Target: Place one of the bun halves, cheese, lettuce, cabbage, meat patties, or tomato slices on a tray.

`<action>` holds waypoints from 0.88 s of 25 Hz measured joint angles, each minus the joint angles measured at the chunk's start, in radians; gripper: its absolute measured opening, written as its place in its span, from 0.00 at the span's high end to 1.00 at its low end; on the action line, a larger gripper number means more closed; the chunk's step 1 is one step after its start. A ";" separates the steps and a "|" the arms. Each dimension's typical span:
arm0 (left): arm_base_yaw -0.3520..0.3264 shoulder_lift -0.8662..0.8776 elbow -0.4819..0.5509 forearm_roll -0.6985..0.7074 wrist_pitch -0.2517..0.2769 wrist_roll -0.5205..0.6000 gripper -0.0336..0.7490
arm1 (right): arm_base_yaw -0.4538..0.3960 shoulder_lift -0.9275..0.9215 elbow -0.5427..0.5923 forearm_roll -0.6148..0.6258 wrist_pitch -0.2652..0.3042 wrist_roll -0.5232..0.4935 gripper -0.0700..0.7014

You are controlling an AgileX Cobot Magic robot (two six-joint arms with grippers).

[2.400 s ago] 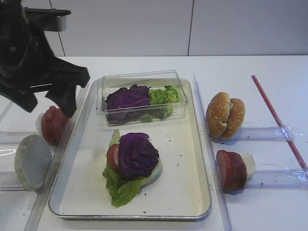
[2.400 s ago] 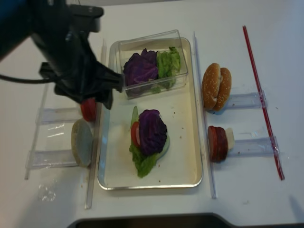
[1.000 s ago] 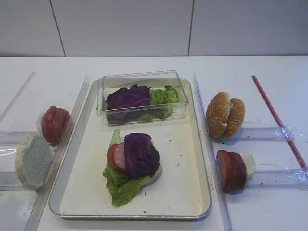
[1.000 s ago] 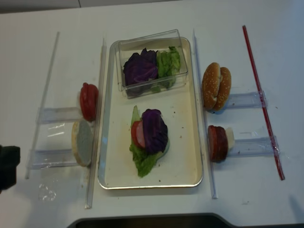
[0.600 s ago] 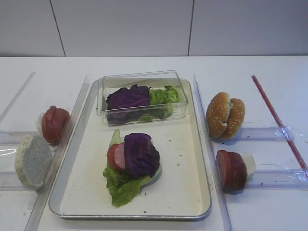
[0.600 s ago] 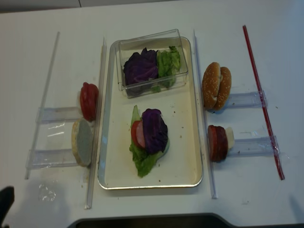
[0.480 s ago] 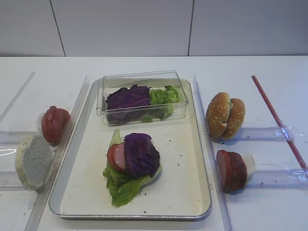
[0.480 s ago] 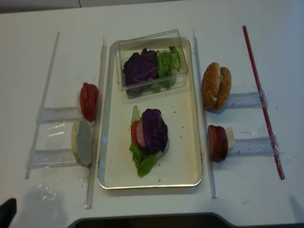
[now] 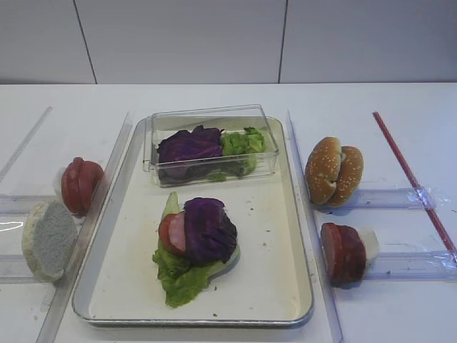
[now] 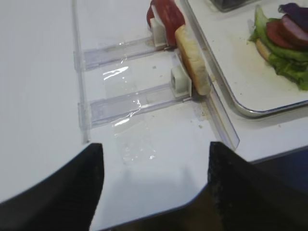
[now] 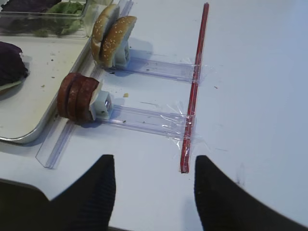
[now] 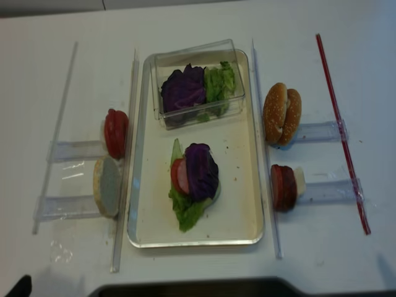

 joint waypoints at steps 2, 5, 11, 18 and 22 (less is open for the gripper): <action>0.000 -0.009 0.014 -0.020 -0.013 0.028 0.39 | 0.000 0.000 0.000 0.000 0.000 0.000 0.40; 0.000 -0.011 0.018 -0.036 -0.016 0.042 0.39 | 0.000 0.000 0.000 0.000 0.000 0.000 0.40; 0.000 -0.011 0.020 -0.036 -0.022 0.044 0.39 | 0.000 -0.002 0.000 0.000 0.000 0.000 0.40; 0.014 -0.011 0.020 -0.036 -0.024 0.044 0.39 | 0.000 -0.002 0.000 0.000 0.000 0.000 0.40; 0.078 -0.011 0.020 -0.036 -0.024 0.044 0.39 | 0.000 -0.002 0.000 0.000 0.000 0.000 0.40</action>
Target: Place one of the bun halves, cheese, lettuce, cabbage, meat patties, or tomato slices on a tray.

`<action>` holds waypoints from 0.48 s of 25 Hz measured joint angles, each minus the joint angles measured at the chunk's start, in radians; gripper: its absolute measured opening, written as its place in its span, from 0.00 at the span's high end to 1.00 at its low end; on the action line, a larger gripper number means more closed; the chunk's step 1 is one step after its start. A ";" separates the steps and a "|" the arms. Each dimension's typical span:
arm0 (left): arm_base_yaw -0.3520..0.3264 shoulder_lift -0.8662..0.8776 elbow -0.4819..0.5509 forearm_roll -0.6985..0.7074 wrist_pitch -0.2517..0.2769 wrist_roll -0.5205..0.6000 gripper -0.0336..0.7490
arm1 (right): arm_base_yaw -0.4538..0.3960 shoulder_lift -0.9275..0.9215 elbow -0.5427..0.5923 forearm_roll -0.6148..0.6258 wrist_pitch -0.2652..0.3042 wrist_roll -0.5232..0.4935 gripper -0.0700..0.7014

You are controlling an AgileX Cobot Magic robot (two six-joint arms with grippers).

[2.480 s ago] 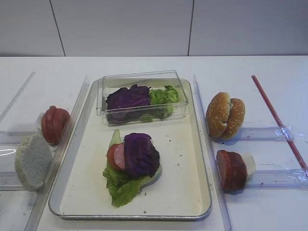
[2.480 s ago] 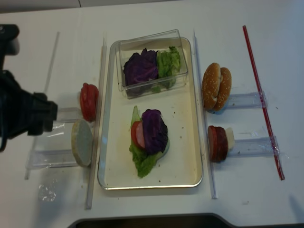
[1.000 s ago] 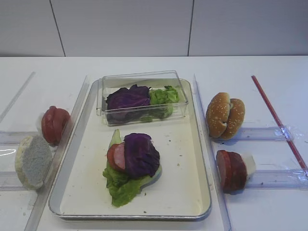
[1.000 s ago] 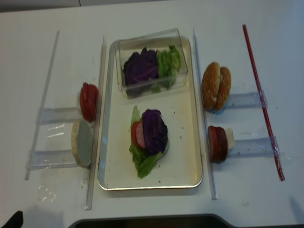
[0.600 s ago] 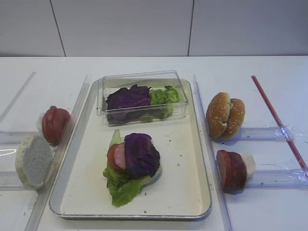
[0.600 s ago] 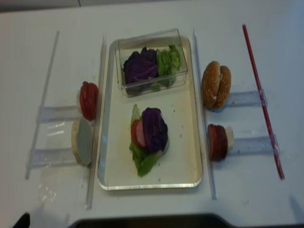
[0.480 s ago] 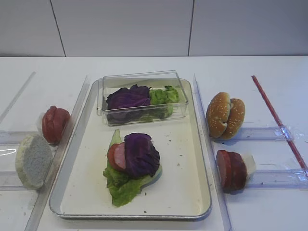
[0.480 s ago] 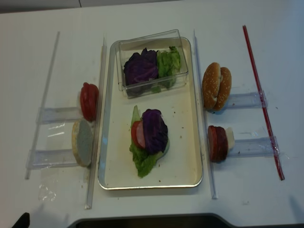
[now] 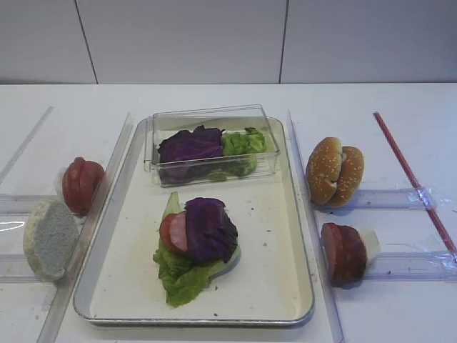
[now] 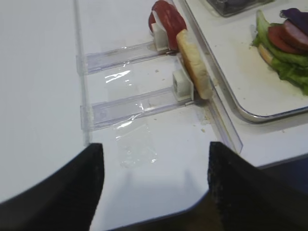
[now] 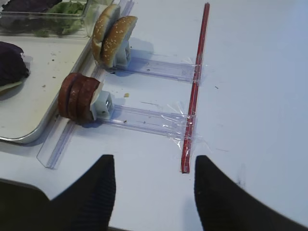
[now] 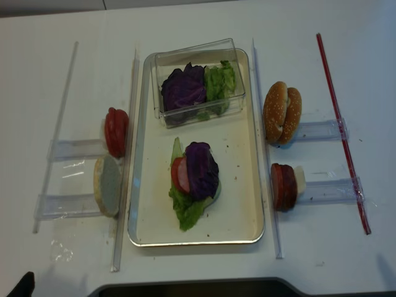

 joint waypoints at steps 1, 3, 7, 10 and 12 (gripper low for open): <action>0.023 0.000 0.000 0.000 0.000 0.000 0.39 | 0.000 0.000 0.000 0.000 0.000 0.002 0.40; 0.061 0.000 0.000 0.000 0.000 0.000 0.40 | 0.000 0.000 0.000 0.000 0.000 0.002 0.40; 0.090 0.000 0.000 0.000 0.000 -0.002 0.40 | 0.000 0.000 0.000 0.000 0.000 0.002 0.40; 0.090 0.000 0.000 0.000 0.000 -0.007 0.40 | 0.000 0.000 0.000 0.000 0.000 0.002 0.40; 0.090 0.000 0.000 0.000 0.000 -0.007 0.40 | 0.000 0.000 0.000 0.000 0.000 0.002 0.40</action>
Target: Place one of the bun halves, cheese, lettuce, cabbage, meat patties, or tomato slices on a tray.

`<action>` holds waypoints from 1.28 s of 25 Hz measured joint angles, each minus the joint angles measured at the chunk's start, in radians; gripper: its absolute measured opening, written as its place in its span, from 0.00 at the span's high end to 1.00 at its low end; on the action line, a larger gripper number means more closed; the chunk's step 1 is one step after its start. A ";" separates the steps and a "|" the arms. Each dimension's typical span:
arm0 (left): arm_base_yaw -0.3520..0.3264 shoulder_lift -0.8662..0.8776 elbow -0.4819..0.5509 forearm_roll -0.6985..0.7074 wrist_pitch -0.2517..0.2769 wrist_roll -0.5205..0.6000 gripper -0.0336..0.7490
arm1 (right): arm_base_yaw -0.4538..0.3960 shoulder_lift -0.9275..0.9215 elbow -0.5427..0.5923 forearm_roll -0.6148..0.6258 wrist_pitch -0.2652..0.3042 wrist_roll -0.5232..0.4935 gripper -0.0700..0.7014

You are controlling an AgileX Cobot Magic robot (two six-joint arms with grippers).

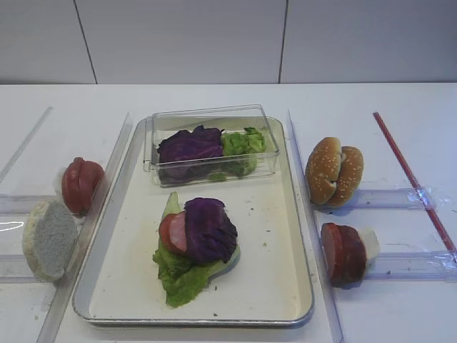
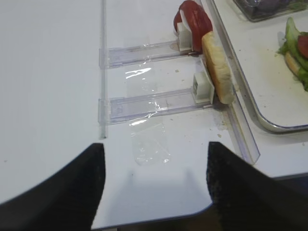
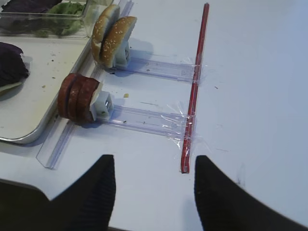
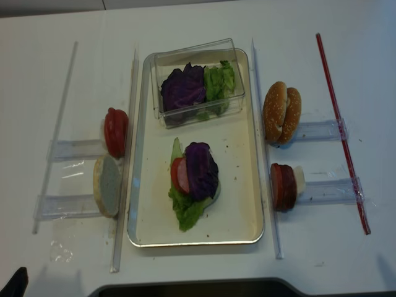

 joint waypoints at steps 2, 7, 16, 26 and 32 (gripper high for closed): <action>0.000 0.000 0.000 0.000 0.000 0.000 0.40 | 0.000 0.000 0.000 0.000 0.000 0.000 0.40; 0.000 0.000 0.000 0.000 0.000 0.000 0.40 | 0.000 0.000 0.000 0.000 0.000 0.000 0.40; 0.000 0.000 0.000 0.000 0.000 0.000 0.41 | 0.000 0.000 0.000 0.000 0.000 0.000 0.40; 0.000 0.000 0.000 0.000 0.000 -0.002 0.41 | 0.000 0.000 0.000 0.000 0.000 0.000 0.40; 0.000 0.000 0.000 0.000 0.000 -0.002 0.41 | 0.000 0.000 0.000 0.000 0.000 0.000 0.40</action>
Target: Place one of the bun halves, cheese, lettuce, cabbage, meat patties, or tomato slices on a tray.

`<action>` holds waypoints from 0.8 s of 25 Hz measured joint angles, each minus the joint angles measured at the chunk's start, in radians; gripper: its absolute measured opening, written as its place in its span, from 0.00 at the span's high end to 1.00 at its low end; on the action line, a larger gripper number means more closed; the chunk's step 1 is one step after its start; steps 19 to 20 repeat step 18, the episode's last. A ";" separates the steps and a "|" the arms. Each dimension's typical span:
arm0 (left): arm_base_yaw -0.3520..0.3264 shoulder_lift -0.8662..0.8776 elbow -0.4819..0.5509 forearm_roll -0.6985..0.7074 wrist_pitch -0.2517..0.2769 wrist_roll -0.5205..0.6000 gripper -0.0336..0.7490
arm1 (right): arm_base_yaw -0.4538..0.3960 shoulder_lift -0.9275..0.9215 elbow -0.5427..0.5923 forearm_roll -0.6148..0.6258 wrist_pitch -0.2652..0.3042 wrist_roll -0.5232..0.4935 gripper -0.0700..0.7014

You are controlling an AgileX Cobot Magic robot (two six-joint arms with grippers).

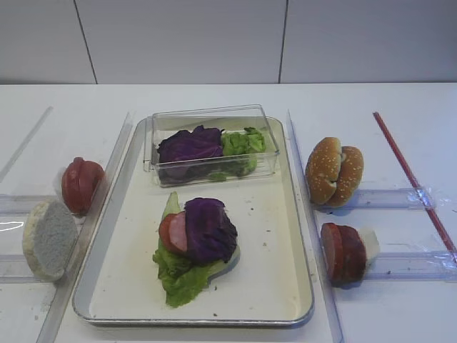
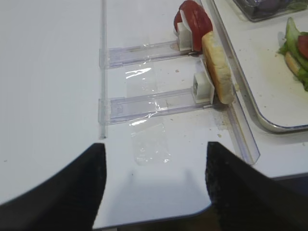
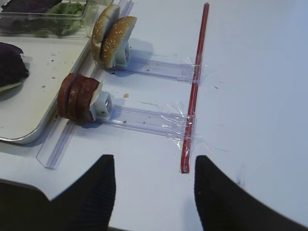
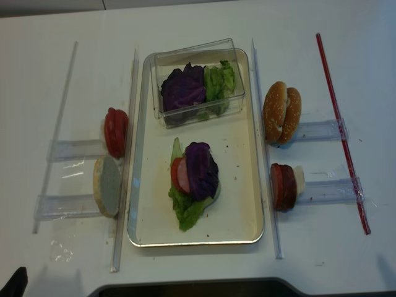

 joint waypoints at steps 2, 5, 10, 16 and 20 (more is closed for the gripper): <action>0.000 0.000 0.000 0.000 0.000 0.000 0.41 | 0.000 0.000 0.000 0.000 0.000 0.000 0.40; 0.000 0.000 0.000 0.000 0.000 0.000 0.41 | 0.000 0.000 0.000 0.000 0.000 0.000 0.40; 0.000 0.000 0.000 0.000 0.000 0.000 0.41 | 0.000 0.000 0.000 0.000 0.000 0.000 0.40; 0.000 0.000 0.000 0.000 0.000 0.000 0.41 | 0.000 0.000 0.000 0.000 0.000 0.000 0.40; 0.000 0.000 0.000 0.000 0.000 0.000 0.41 | 0.000 0.000 0.000 0.000 0.000 0.000 0.40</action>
